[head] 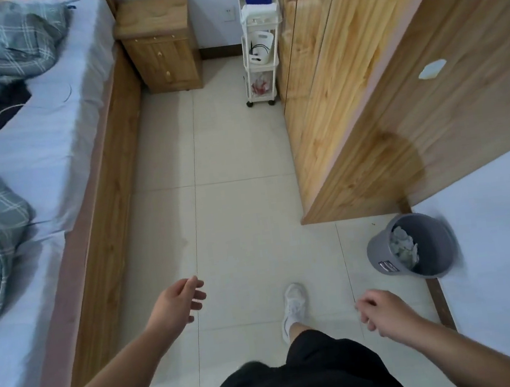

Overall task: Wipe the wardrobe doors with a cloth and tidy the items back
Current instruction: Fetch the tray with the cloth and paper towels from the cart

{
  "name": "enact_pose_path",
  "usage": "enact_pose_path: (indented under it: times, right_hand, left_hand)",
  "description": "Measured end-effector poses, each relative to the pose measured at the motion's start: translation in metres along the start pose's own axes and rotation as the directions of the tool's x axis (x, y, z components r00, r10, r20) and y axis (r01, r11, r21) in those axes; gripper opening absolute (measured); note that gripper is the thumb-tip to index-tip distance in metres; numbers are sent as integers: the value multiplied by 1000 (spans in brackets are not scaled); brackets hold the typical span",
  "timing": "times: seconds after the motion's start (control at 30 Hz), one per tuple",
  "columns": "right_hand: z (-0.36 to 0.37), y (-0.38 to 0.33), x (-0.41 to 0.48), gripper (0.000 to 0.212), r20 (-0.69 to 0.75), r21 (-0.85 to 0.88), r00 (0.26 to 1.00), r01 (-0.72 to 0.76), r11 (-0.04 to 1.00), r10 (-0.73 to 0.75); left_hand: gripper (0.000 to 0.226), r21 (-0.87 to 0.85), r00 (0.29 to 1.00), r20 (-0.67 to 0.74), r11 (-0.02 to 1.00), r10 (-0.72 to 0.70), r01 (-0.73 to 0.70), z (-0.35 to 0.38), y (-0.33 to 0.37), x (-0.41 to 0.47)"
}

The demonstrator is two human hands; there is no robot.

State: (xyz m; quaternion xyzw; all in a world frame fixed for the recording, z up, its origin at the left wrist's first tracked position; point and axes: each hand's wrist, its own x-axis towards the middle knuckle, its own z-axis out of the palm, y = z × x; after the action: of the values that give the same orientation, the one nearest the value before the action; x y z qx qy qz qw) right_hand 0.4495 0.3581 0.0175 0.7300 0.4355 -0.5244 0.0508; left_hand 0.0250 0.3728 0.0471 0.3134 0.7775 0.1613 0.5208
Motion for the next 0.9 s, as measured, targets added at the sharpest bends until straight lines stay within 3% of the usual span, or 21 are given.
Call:
enact_pose_path:
  times: [0.27, 0.47, 0.67, 0.9]
  right_hand:
    - [-80, -187, 102, 20, -59, 39, 988, 145, 989, -142]
    - [-99, -303, 174, 21, -83, 75, 979, 191, 979, -184]
    - [-118, -375, 215, 15, -130, 139, 989, 83, 987, -65]
    - [-117, -390, 241, 20, -120, 255, 983, -106, 961, 140]
  left_hand:
    - [31, -42, 986, -15, 985, -166, 165, -21, 21, 34]
    - [33, -62, 976, -19, 975, -215, 213, -69, 59, 118]
    - [31, -15, 992, 14, 991, -129, 130, -143, 147, 236]
    - [31, 58, 999, 16, 998, 38, -39, -223, 278, 356]
